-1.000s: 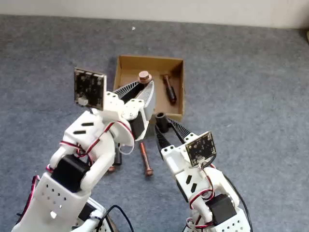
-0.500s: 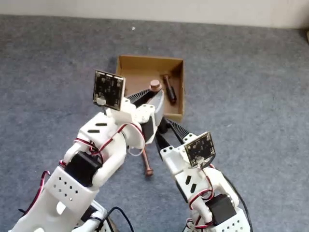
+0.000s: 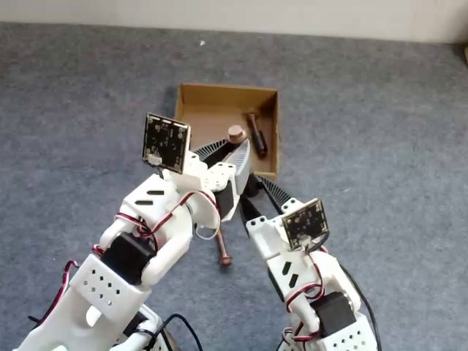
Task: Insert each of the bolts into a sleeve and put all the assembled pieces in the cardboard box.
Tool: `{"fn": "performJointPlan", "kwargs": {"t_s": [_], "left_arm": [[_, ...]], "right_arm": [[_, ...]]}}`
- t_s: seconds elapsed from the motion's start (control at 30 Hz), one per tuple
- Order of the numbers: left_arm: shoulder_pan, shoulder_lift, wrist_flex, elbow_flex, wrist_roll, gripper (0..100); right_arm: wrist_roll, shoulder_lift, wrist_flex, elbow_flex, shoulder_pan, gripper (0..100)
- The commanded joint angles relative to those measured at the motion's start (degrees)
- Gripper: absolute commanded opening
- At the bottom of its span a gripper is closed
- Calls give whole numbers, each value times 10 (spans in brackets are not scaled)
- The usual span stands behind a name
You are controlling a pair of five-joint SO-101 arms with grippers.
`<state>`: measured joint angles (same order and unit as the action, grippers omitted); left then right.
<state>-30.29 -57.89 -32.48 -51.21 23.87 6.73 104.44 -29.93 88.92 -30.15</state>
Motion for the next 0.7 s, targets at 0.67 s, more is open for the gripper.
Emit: {"fn": "performJointPlan", "kwargs": {"t_s": [0.67], "left_arm": [[-8, 7, 25, -44, -186, 155]], "right_arm": [[5, 9, 101, 18, 48, 5]]}}
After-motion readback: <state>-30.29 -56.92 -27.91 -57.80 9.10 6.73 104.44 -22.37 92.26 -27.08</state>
